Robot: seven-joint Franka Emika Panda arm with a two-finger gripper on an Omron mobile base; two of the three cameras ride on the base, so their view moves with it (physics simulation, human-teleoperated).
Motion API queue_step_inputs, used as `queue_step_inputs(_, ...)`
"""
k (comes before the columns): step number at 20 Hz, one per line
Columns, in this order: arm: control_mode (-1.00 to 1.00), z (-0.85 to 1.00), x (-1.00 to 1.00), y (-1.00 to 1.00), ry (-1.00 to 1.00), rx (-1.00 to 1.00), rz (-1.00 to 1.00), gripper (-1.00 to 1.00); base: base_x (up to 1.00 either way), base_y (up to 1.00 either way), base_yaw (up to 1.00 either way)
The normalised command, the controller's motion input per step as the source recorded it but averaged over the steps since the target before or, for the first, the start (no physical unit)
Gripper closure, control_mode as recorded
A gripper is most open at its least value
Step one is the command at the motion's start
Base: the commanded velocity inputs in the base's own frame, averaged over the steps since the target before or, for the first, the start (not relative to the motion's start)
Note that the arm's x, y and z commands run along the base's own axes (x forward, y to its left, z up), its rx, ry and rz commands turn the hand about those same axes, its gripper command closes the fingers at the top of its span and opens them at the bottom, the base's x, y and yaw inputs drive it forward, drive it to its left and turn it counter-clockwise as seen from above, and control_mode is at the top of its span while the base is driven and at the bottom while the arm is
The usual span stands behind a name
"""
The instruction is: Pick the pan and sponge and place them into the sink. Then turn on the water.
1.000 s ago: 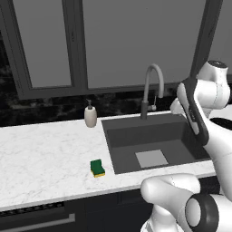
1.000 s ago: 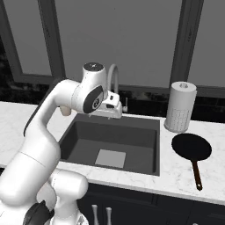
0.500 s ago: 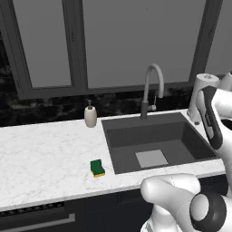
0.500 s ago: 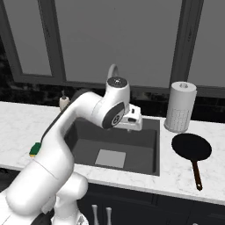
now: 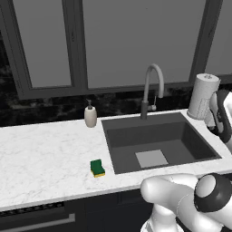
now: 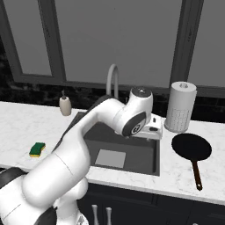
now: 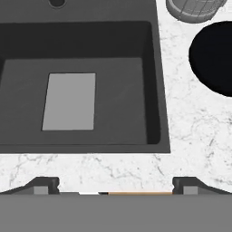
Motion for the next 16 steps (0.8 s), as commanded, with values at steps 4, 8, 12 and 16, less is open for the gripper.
queue_step_inputs(4, -1.0, -0.29, -0.02, -0.64, 0.01, 0.0, 0.0, -1.0, 0.0, 0.0, 0.0)
queue_step_inputs(8, -1.0, -0.33, -0.03, -0.57, 0.0, 0.0, 0.0, -1.0, 0.0, 0.0, 0.0)
queue_step_inputs(12, -1.0, -0.35, -0.01, -0.54, 0.0, 0.0, 0.0, -1.0, 0.0, 0.0, 0.0)
queue_step_inputs(16, -1.0, -0.3, 0.0, -0.51, 0.0, 0.0, 0.0, -1.0, 0.0, 0.0, 0.0)
